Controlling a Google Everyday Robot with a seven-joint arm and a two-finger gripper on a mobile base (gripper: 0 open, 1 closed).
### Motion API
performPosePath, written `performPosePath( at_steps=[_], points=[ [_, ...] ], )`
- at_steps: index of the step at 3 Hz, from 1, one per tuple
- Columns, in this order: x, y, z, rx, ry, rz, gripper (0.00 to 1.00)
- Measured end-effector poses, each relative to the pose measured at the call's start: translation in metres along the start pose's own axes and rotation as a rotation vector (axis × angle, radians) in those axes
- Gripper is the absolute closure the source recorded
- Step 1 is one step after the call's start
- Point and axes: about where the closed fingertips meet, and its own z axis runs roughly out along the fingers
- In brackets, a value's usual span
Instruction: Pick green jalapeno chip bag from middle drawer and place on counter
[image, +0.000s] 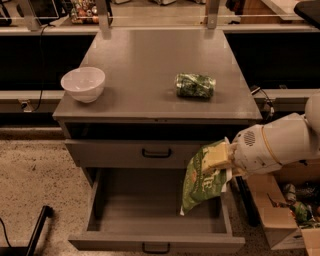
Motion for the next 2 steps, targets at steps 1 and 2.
performPosePath(
  at_steps=[1,2],
  points=[
    [0.0,0.0,0.0,0.0,0.0,0.0,1.0],
    [0.012,-0.015,-0.007,0.029,-0.006,-0.041,1.0]
  ],
)
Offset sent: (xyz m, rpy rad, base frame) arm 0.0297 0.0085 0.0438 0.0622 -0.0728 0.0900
